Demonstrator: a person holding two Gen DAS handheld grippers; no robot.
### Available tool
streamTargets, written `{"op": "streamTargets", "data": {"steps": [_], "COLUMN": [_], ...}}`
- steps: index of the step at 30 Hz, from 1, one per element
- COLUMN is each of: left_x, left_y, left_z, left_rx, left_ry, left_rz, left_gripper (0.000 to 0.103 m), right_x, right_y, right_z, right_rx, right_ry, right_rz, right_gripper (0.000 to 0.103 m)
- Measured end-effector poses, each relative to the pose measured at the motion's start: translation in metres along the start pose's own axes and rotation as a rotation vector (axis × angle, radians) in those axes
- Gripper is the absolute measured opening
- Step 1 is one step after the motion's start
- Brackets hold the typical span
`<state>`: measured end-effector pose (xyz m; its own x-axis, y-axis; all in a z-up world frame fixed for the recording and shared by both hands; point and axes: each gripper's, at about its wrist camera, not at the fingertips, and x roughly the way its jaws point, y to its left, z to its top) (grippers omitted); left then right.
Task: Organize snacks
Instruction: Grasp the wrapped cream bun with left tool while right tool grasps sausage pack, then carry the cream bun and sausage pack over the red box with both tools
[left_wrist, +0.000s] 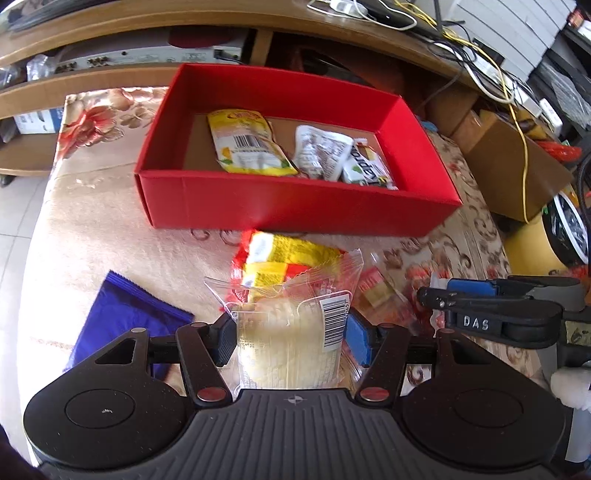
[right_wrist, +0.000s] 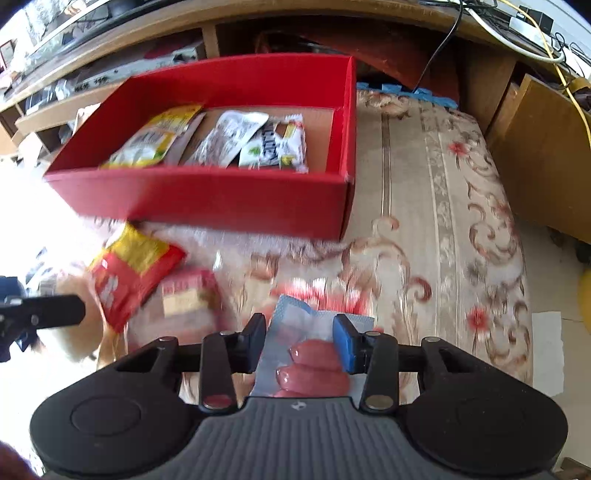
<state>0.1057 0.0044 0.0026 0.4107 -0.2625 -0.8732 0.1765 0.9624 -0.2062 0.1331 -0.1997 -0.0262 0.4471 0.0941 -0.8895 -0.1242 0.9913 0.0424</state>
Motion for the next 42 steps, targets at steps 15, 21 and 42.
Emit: {"op": "streamTargets", "data": {"steps": [15, 21, 42], "left_x": [0.004, 0.013, 0.016], "left_y": [-0.014, -0.014, -0.012], "left_z": [-0.032, -0.032, -0.044], "left_rx": [0.054, 0.053, 0.052], "left_ry": [0.049, 0.07, 0.1], "left_rz": [-0.011, 0.001, 0.019], "left_gripper": [0.07, 0.076, 0.083], "right_x": [-0.021, -0.016, -0.012], "right_y": [0.003, 0.003, 0.014], "right_z": [-0.032, -0.042, -0.056], "right_rx": [-0.01, -0.023, -0.062], "right_ry": [0.024, 0.064, 0.069], "right_rz": [0.036, 0.005, -0.015], "right_gripper": [0.047, 0.066, 0.063]}}
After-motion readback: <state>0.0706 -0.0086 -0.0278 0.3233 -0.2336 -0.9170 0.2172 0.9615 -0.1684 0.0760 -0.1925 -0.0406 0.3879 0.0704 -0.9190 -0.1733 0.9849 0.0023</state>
